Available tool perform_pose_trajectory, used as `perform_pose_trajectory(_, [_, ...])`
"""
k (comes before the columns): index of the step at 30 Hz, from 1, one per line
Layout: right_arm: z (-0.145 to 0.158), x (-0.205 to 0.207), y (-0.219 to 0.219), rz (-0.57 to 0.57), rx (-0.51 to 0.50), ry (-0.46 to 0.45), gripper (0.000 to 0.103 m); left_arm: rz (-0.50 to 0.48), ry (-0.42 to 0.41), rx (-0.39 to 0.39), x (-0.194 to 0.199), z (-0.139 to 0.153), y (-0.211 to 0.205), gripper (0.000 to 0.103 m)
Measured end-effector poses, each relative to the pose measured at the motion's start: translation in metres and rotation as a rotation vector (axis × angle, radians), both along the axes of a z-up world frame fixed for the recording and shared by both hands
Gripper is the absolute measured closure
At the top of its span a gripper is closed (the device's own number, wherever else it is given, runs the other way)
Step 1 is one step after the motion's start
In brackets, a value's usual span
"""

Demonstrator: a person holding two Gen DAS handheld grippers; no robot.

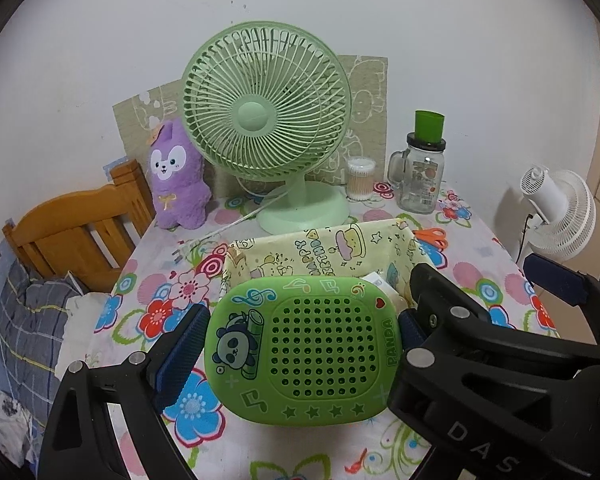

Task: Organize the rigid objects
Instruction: 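Lift and carry the green speaker with the left tool over the yellow box, then lower the green speaker into the yellow box and open the left gripper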

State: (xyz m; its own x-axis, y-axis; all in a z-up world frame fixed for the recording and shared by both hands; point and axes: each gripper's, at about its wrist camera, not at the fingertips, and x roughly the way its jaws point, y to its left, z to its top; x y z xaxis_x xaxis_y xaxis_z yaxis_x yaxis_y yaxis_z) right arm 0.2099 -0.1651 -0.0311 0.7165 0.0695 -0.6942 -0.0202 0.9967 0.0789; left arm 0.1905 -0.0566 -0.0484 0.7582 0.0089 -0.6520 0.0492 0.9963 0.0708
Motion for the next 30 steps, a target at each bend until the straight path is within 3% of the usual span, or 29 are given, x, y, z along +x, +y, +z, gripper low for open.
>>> perform_pose_trajectory(30, [-0.048,0.050,0.005,-0.030,-0.022,0.087,0.007,0.004,0.080,-0.035,0.065,-0.053,0.007,0.007])
